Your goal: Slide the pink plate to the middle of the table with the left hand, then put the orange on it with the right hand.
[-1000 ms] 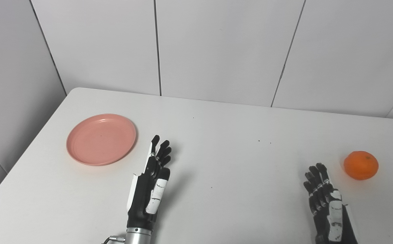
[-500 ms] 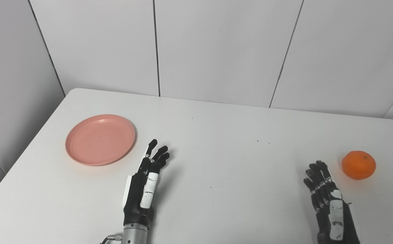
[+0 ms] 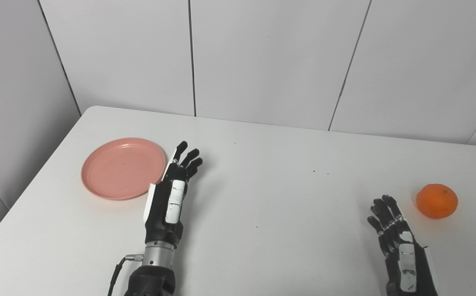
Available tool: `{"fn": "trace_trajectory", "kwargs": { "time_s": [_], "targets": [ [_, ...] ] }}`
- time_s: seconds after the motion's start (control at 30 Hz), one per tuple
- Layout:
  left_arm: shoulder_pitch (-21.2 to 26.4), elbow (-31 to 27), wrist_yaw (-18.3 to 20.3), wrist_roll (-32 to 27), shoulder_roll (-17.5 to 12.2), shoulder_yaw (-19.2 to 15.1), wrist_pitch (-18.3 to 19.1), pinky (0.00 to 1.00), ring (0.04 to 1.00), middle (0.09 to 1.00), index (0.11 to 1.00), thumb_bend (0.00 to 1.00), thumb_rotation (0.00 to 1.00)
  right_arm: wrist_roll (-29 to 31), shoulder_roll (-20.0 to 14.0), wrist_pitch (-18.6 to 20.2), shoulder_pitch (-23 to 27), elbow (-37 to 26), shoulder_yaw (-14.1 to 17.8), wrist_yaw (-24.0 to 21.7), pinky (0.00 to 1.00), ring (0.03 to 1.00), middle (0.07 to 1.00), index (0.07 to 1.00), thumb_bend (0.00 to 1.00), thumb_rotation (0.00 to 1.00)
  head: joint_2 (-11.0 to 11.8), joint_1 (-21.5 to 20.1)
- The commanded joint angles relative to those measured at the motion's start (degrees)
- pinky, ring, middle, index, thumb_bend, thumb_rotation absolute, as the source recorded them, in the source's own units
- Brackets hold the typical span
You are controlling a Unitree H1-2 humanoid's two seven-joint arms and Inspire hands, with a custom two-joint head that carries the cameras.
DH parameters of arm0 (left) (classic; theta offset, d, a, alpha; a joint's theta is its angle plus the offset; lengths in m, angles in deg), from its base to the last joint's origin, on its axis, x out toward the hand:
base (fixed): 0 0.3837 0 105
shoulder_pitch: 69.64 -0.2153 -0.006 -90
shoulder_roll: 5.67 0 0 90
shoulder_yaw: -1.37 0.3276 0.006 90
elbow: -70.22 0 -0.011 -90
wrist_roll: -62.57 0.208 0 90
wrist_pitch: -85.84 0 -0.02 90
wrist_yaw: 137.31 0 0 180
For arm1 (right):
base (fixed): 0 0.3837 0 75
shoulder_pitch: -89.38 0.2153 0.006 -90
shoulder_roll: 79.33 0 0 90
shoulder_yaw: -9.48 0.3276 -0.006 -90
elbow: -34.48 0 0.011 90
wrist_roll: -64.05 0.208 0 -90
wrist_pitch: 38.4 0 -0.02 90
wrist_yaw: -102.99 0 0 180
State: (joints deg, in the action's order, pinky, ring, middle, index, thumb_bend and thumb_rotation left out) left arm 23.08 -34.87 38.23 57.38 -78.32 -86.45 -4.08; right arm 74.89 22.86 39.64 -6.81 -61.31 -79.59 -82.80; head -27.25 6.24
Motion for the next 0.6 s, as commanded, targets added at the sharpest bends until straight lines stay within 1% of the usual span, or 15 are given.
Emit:
{"fn": "trace_trajectory", "kwargs": {
  "time_s": [0.0, 0.07, 0.13, 0.27, 0.33, 0.43, 0.53, 0.57],
  "targets": [
    [3.92, -3.77, 1.49, -1.79, -0.62, -0.58, 1.81, 0.91, 0.875, 0.881, 0.901, 0.96, 0.92, 0.18, 0.62, -2.6, -0.25, 8.83, 0.04, -0.78, 0.91, 0.923, 0.9, 0.901, 0.85, 0.94, -0.05, 0.0],
    [5.75, -4.48, 1.81, -2.15, -1.57, -1.3, 2.65, 0.9, 0.872, 0.876, 0.897, 0.97, 0.92, 0.02, 0.56, -2.86, -0.18, 9.01, 0.01, -0.84, 0.9, 0.92, 0.899, 0.899, 0.85, 0.94, -0.04, -0.03],
    [7.57, -4.45, 2.44, -2.6, -2.86, -2.07, 2.58, 0.89, 0.87, 0.875, 0.892, 0.98, 0.92, -0.13, 0.49, -3.24, -0.11, 9.21, -0.03, -0.93, 0.9, 0.919, 0.899, 0.899, 0.85, 0.94, -0.04, -0.03],
    [11.21, -3.3, 3.92, -4.69, -5.57, -4.12, 3.21, 0.89, 0.879, 0.885, 0.891, 1.0, 0.91, -0.14, 0.56, -2.98, -0.17, 9.11, -0.04, -0.88, 0.9, 0.919, 0.901, 0.897, 0.85, 0.94, -0.05, 0.03],
    [12.24, -2.82, 4.56, -5.68, -6.53, -4.94, 3.44, 0.89, 0.883, 0.887, 0.894, 1.0, 0.9, -0.11, 0.63, -2.72, -0.31, 8.79, -0.08, -0.84, 0.9, 0.919, 0.901, 0.897, 0.86, 0.94, -0.32, 0.26],
    [14.39, -0.8, 6.07, -9.08, -8.92, -6.95, 4.07, 0.93, 0.9, 0.895, 0.906, 1.0, 0.89, -0.21, 0.68, -2.62, -0.38, 8.65, -0.1, -0.75, 0.9, 0.917, 0.899, 0.897, 0.86, 0.93, -0.37, 0.25],
    [16.25, 1.8, 7.84, -11.81, -11.37, -8.78, 4.22, 0.94, 0.9, 0.893, 0.905, 1.0, 0.9, -0.34, 0.64, -2.87, -0.37, 8.75, -0.15, -0.82, 0.91, 0.92, 0.901, 0.898, 0.86, 0.94, -0.46, 0.09],
    [16.83, 2.76, 8.68, -12.72, -12.59, -9.45, 3.95, 0.94, 0.901, 0.894, 0.905, 1.0, 0.9, -0.36, 0.63, -2.93, -0.38, 8.74, -0.15, -0.83, 0.9, 0.918, 0.9, 0.898, 0.85, 0.94, -0.57, 0.05]
  ]
}}
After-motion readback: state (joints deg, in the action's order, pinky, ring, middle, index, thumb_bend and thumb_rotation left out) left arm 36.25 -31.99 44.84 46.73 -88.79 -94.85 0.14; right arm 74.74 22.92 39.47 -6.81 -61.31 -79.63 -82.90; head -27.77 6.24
